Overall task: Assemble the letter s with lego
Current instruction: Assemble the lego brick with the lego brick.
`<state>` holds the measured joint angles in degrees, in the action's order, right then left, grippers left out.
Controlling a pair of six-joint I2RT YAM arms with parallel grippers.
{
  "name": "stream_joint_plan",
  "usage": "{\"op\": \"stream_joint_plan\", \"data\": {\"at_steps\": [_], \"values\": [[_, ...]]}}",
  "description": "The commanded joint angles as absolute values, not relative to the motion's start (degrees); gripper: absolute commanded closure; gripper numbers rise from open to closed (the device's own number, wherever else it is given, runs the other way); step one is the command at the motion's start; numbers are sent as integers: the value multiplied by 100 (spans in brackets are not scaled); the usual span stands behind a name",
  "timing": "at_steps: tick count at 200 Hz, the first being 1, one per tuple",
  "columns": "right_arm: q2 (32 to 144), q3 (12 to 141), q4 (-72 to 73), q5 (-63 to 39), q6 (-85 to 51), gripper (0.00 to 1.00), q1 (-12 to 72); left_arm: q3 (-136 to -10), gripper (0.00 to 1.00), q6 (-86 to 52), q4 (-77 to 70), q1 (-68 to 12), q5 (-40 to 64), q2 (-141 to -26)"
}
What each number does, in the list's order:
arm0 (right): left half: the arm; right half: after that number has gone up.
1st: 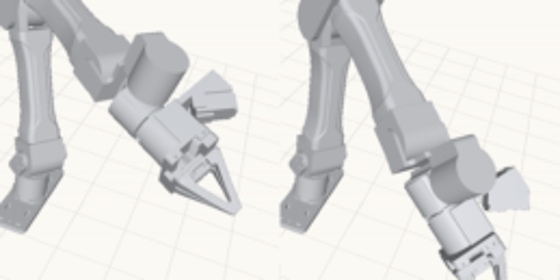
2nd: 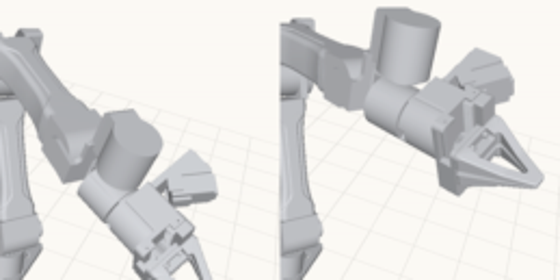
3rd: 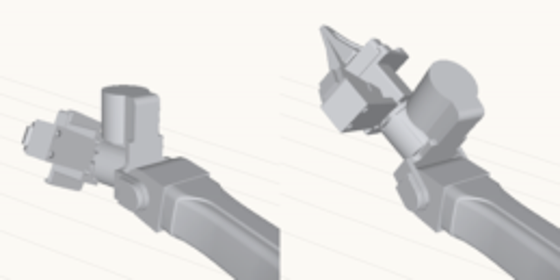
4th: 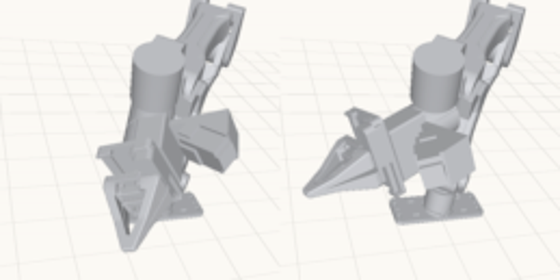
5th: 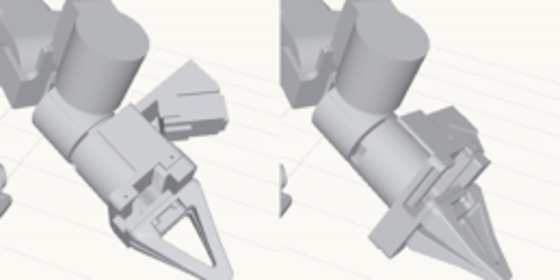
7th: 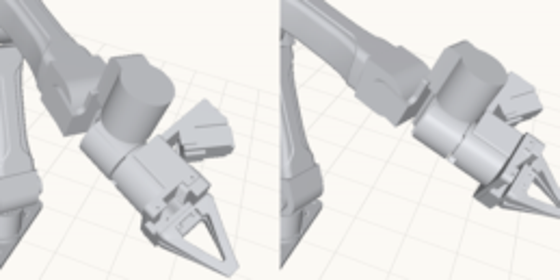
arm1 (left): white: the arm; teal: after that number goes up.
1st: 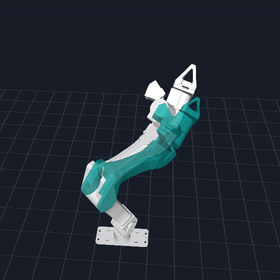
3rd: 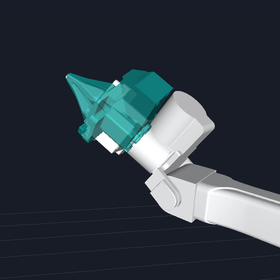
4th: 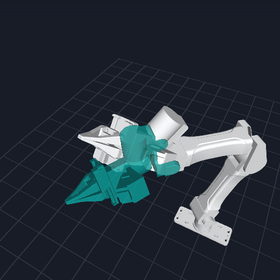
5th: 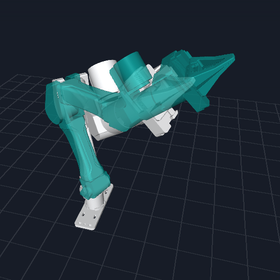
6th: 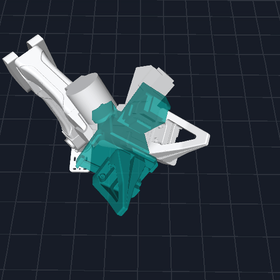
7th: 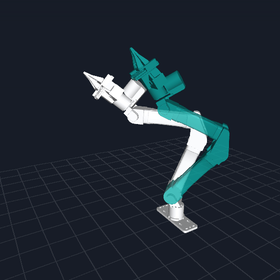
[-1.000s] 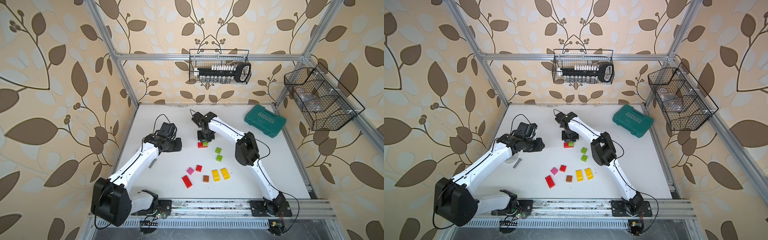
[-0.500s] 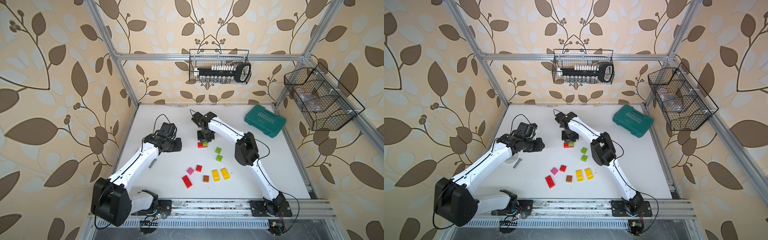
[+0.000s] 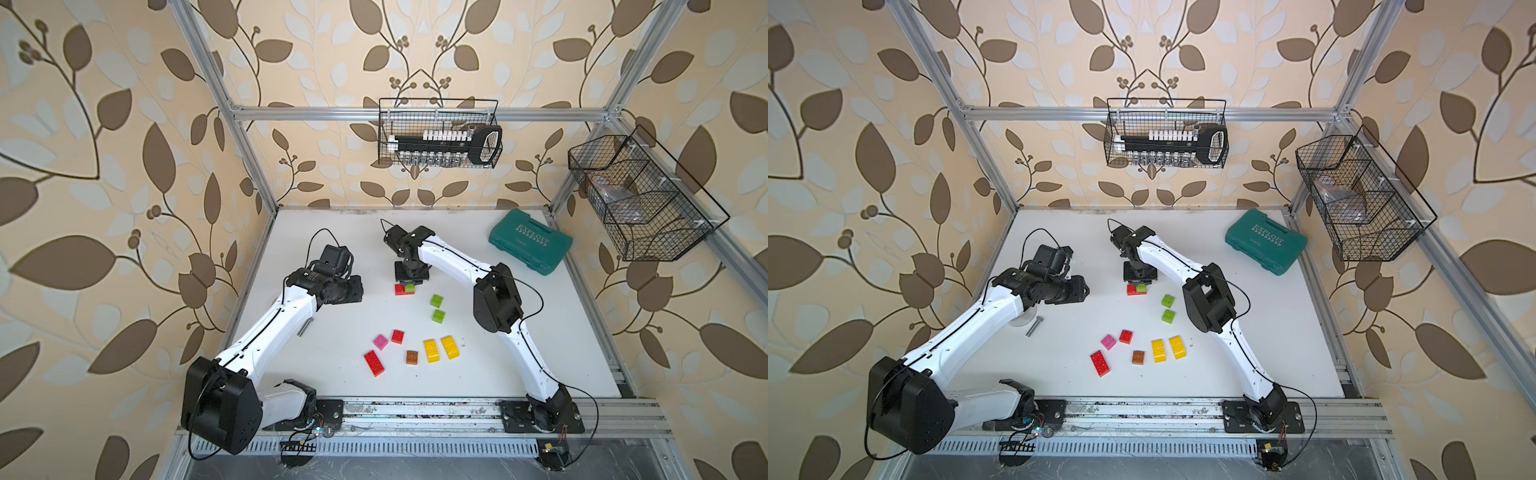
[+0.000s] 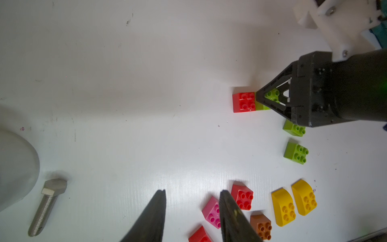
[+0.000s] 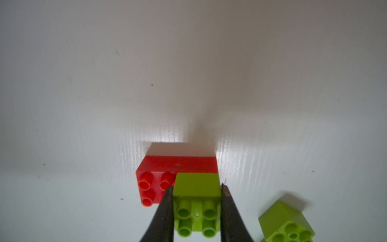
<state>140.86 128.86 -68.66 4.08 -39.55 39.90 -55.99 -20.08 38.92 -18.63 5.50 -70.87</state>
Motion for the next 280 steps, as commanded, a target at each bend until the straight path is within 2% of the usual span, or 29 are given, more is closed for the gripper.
{"op": "stream_joint_plan", "data": {"at_steps": [1, 71, 91, 185, 280], "values": [[14725, 13032, -7457, 317, -3908, 83, 3960, -5577, 52, -2029, 3869, -1784, 448, -6943], [14508, 13424, -7439, 263, -3880, 55, 3937, -5564, 45, -2029, 3867, -1784, 404, -6917], [14286, 13351, -7307, 304, -3837, 49, 3932, -5564, 43, -2029, 3876, -1784, 396, -6902], [13417, 12747, -7146, 360, -3728, 46, 3894, -5546, 40, -2021, 3876, -1784, 359, -6855], [13999, 12618, -7179, 298, -3718, 49, 3735, -5559, 41, -2020, 3867, -1784, 401, -6921]]}}
